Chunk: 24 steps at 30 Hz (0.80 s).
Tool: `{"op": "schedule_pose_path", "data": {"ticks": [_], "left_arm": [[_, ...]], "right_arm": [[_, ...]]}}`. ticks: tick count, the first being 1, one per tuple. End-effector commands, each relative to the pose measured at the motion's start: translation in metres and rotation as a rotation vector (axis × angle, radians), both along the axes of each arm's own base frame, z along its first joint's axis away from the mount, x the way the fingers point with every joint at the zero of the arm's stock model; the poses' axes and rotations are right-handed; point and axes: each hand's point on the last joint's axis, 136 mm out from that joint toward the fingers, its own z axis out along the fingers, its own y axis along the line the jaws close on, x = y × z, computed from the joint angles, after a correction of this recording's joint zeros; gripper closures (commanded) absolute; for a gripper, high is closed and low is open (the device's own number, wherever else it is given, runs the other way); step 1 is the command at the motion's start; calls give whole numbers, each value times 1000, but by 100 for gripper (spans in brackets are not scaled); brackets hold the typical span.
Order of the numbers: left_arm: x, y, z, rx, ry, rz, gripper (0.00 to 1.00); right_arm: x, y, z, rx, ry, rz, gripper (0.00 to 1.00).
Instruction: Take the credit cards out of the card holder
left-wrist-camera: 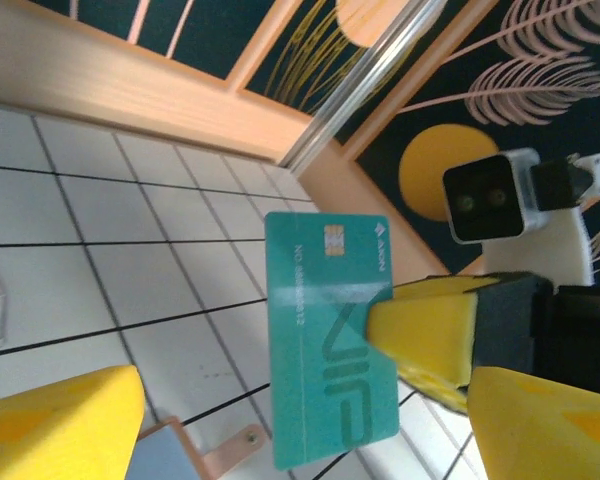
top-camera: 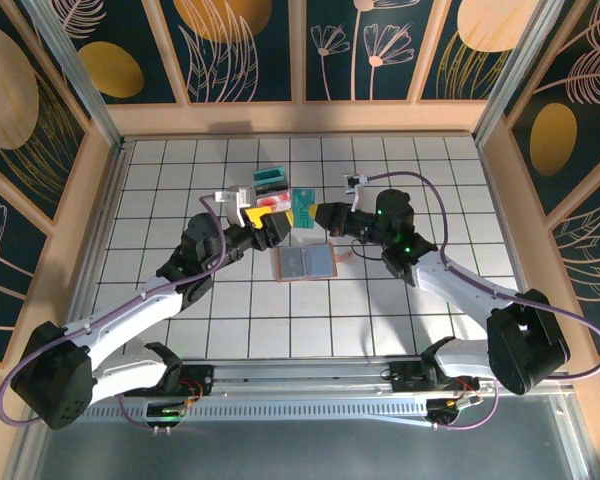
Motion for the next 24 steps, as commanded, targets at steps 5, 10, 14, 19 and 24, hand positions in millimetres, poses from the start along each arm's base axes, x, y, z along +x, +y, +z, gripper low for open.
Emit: {"op": "schedule_pose_path", "data": {"ticks": [5,10,14,19,24], "left_arm": [[-1,-9,33,-146,-61,-114,27],[-4,-18,33,-158,-65,-174,34],[-4,-19,31,-165,-63,-183,34],[-1,-20,30,-170,-63,-182,37],[-1,-24,32,-188,-66,-206,46]], "right_arm": [[-12,-1,31,78,-80,49,99],[-16,2,38,106,-89,77,99],[-17,3,40,115,-92,86,99],[-20,4,43,129,-92,106,99],[-22,5,42,141,-85,119,99]]}}
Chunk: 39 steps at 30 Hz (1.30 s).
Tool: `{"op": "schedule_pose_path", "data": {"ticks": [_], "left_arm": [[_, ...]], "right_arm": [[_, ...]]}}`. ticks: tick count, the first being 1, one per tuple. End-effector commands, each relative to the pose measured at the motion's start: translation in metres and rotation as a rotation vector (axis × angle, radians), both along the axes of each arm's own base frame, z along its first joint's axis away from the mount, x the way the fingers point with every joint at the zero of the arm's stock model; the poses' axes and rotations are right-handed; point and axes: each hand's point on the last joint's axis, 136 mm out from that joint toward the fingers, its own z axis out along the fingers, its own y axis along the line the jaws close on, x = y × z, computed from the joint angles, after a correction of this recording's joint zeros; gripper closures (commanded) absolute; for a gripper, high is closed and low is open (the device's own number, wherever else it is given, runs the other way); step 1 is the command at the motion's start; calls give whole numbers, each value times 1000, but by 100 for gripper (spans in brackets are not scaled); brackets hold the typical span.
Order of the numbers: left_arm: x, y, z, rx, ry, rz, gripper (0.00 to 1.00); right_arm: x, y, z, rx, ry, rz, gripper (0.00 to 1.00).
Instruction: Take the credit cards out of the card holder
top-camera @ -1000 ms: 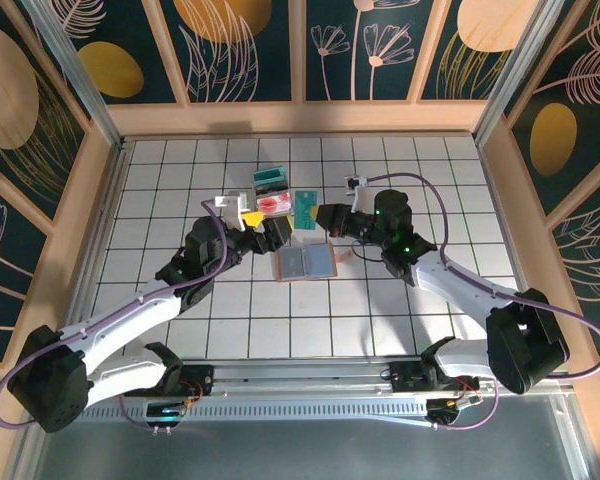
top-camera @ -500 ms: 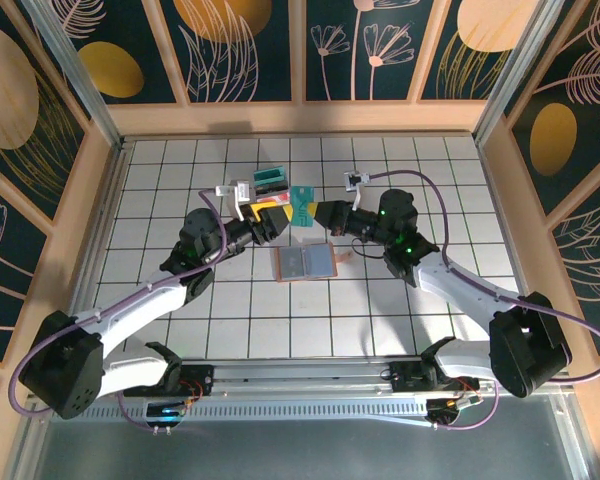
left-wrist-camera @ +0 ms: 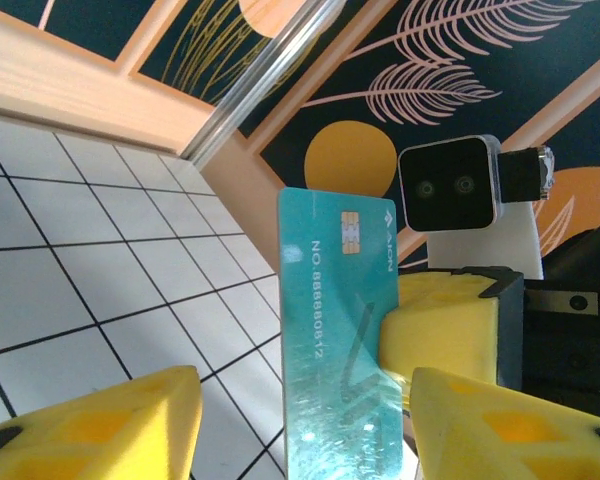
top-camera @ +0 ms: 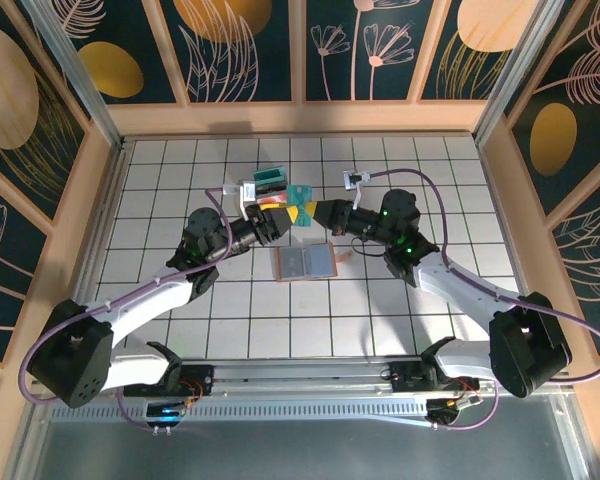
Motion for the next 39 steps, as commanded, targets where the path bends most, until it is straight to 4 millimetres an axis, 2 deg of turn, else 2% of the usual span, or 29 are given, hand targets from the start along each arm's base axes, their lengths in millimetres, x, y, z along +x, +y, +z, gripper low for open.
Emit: {"op": "schedule_pose_path", "data": {"ticks": [1,18,22,29,33,35,39], "left_arm": [[-1,-2,22,-53,-62,-30,48],[-2,-4,27,-51,-84,-43,74],[-2,-4,28,-39,-93,-45,83],[-3,-4,28,5,-114,-42,100],[-4,-2,28,44,-135,-35,100],[-4,0,29,71,-149,-25,100],[-2,5,31,161,-189,7,100]], "right_arm": [[-6,-1,12,42,-37,24,99],[-6,2,6,51,-18,51,98],[-6,2,4,49,-14,50,97],[-6,1,1,41,-8,36,89],[-4,-1,0,25,-8,20,79],[-2,-3,0,7,-10,0,71],[2,-10,0,-44,-19,-59,63]]}}
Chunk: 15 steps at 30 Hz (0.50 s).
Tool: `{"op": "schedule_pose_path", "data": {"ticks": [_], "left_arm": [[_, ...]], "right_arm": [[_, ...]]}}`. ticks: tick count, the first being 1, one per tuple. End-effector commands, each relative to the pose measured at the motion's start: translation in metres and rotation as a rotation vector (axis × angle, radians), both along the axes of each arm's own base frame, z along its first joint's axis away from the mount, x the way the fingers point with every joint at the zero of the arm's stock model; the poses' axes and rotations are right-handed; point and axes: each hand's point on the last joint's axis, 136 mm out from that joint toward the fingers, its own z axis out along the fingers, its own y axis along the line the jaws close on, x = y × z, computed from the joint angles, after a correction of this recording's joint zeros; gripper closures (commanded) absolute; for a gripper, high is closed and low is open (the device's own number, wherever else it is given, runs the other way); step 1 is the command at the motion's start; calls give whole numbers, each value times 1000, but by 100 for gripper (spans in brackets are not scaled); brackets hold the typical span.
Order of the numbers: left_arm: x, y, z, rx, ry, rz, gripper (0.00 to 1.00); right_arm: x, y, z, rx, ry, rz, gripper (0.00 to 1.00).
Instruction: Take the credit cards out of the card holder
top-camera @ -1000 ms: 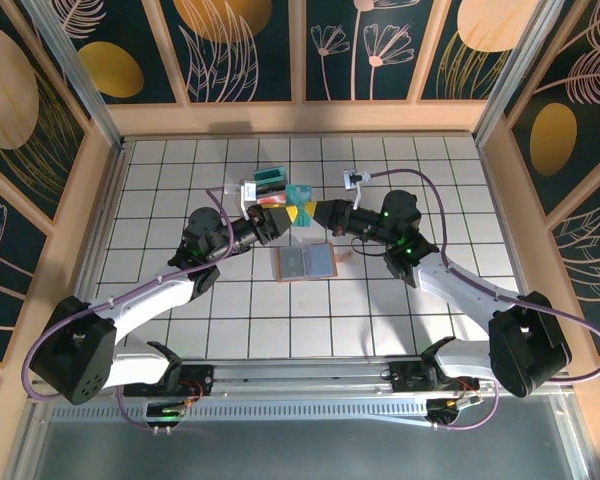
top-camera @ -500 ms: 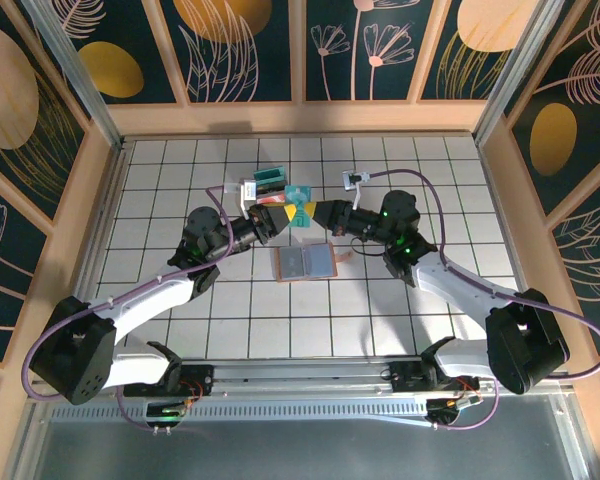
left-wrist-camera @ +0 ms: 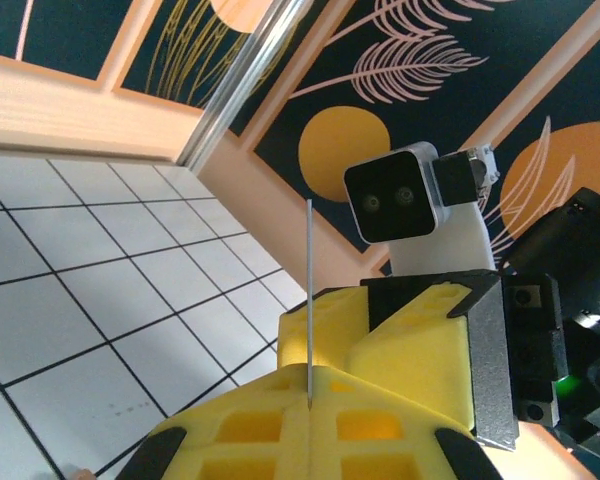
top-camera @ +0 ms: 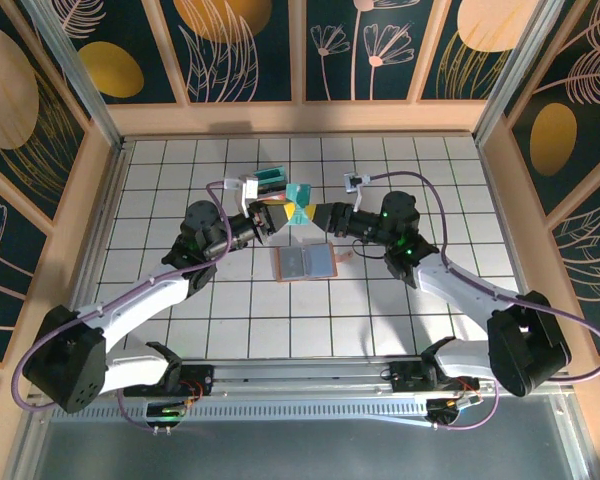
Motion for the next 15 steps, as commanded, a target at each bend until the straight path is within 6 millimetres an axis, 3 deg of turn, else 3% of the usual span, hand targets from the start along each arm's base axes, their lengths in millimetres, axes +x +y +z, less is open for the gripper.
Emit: {"op": "schedule_pose_path", "data": {"ticks": [1,11,12,13,15], "left_arm": [[4,9,14,96,-94,48,100],[31,30,-5,514,-206,163,100],[34,32,-15,563,-209,163,100],[40,32,-5,585,-242,179,100],[48,36,-9,650,-259,193,100]], "right_arm": [[0,-8,15,-36,-59,-59,61],[5,-43,22,-160,-92,-251,43],[5,-47,22,-166,-93,-274,39],[6,-52,23,-170,-95,-301,36],[6,-60,26,-171,-103,-342,30]]}}
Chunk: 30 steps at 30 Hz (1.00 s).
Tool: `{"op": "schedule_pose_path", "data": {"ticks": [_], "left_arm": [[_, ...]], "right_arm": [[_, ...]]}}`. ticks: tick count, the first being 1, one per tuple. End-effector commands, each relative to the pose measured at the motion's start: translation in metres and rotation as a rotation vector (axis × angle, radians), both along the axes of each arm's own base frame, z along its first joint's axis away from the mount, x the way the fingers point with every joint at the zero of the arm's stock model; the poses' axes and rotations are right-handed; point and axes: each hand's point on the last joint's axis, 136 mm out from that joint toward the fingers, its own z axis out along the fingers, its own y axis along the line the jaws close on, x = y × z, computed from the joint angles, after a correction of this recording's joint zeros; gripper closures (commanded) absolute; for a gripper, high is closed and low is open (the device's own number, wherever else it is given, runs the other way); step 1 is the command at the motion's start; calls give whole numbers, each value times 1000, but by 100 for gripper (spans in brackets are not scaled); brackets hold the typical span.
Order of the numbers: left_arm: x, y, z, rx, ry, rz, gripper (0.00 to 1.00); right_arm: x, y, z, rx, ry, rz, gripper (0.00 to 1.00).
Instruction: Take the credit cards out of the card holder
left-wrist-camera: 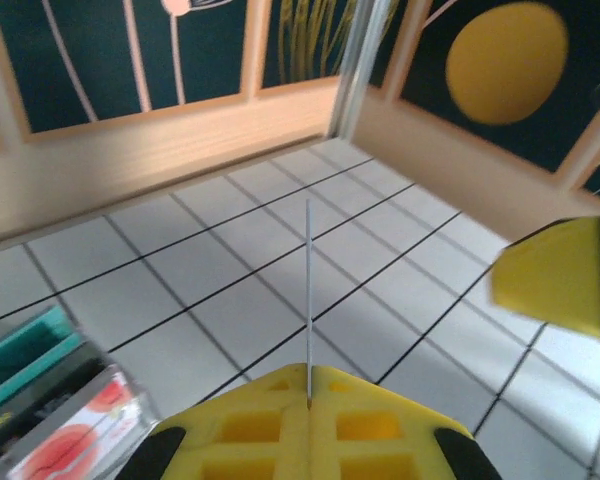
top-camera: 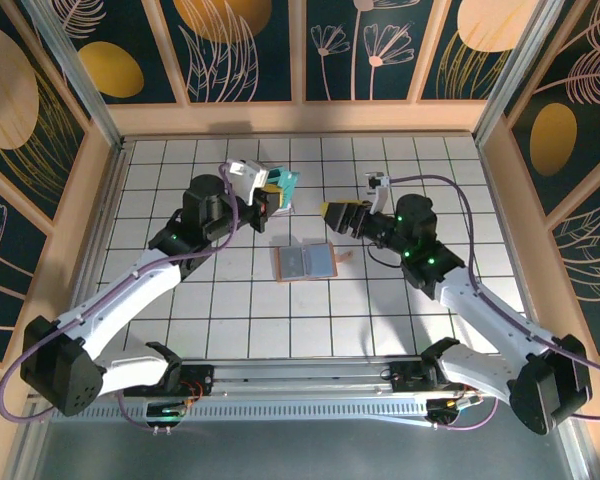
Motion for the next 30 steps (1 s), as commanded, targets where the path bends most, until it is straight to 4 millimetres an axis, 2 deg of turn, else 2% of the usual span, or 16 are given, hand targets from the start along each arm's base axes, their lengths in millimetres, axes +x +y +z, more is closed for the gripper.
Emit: {"op": "schedule_pose_path", "data": {"ticks": [1,7,12,17,25,27,30], "left_arm": [[17,13,-18,214,-41,35,100],[40,13,-39,397,-84,-25,100],[66,19,-51,481,-83,-67,100],[89,26,-67,556,-80,-97,100],[123,35,-84,669,-150,-127,100],[134,37,-100,707,-143,-138,100],[149,41,-110,719,-128,-164,100]], "right_arm": [[5,-19,12,-28,-47,-114,28],[5,-39,18,-30,-66,-214,13],[2,-51,23,-25,-88,-267,1],[2,-58,24,-16,-111,-297,1],[10,-65,6,-86,-79,-357,1],[14,-68,2,-94,-52,-380,1],[19,-70,-4,-120,-24,-402,1]]}}
